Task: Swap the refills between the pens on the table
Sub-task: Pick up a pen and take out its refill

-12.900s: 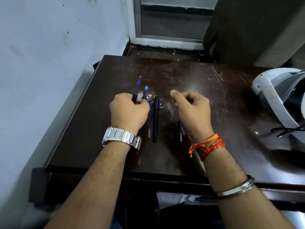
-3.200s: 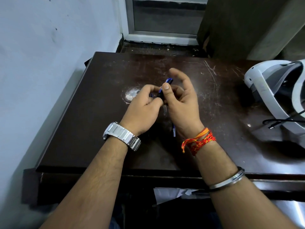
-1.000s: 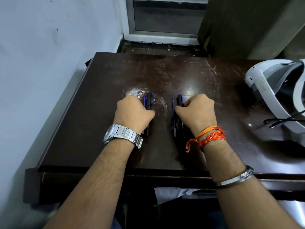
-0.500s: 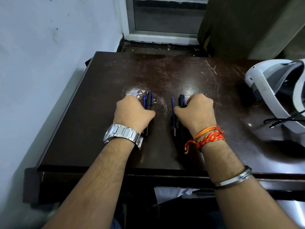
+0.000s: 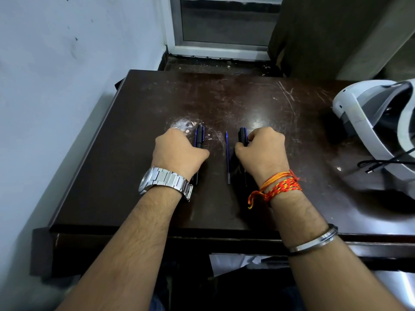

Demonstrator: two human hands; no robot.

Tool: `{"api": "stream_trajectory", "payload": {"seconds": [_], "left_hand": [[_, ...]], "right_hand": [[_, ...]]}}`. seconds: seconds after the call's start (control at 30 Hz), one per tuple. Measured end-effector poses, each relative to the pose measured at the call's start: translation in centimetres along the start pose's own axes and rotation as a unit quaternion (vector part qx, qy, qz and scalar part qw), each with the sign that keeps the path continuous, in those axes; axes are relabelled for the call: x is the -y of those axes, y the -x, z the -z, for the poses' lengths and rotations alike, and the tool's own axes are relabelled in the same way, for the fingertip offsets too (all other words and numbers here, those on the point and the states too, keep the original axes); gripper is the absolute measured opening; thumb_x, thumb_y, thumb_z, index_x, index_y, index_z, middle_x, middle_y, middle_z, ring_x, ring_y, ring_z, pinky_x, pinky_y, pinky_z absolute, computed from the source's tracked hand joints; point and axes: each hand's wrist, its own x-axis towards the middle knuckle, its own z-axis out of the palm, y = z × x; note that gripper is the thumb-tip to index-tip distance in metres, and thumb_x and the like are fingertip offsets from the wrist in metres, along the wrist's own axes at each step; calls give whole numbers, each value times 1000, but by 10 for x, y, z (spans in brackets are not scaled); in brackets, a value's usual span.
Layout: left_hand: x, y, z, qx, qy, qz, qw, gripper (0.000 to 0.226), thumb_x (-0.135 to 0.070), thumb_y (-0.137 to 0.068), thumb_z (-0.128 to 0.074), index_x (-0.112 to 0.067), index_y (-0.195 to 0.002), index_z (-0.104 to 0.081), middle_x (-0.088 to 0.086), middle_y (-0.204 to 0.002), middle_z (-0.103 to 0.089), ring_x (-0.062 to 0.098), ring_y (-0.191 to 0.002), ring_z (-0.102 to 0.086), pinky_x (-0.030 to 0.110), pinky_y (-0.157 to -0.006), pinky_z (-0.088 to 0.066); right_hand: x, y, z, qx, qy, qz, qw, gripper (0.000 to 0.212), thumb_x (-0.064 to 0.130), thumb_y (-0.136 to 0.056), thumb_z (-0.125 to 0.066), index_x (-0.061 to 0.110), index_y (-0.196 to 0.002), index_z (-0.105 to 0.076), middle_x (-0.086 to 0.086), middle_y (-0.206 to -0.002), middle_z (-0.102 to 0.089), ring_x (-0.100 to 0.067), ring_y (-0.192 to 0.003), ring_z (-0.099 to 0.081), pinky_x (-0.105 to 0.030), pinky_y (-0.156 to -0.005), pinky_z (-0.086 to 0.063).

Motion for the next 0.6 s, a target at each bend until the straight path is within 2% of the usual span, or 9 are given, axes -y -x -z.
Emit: {"api": "stream_trajectory", "payload": {"seconds": [0.1,0.3,0.4,0.53,0.6], "left_hand": [[0,0,0,-1,6,1,1000,22,-30,-61,-76,-9,-64,-69,2,-63,-66,11,-57,-60,18,-43,-42],[1,-3,5,-18,27,10,999,34,-34,-71,-67,-1,-65,-70,8,-60,-67,15,-56,-60,20,-48,-45],[6,-8,10,-26,32,24,999,33,-29,-72,-63,3,-67,-69,10,-58,-66,20,-53,-60,23,-45,-44],[12,-12,12,25,30,51,998,27,-28,-66,-69,-2,-68,-72,9,-59,-70,19,-39,-57,28,-42,-51],[14,-13,12,53,32,63,996,24,-31,-63,-74,-7,-60,-71,1,-45,-65,10,-26,-49,17,-31,-38]], "right_hand": [[2,2,1,-1,-4,0,1000,26,28,-82,-64,2,-83,-64,-19,-89,-67,-34,-86,-65,-35,-76,-57],[5,5,2,-31,-2,6,999,31,33,-83,-64,6,-73,-53,-17,-87,-65,-35,-78,-64,-33,-63,-51],[6,5,2,-47,3,5,999,32,35,-84,-63,6,-75,-56,-16,-88,-66,-34,-76,-64,-32,-61,-49],[9,8,1,-78,-3,17,997,30,36,-83,-63,6,-81,-62,-14,-89,-64,-28,-74,-59,-30,-61,-44],[11,9,0,-93,-8,29,995,27,36,-84,-64,9,-84,-64,-11,-92,-63,-22,-75,-52,-29,-63,-41]]}}
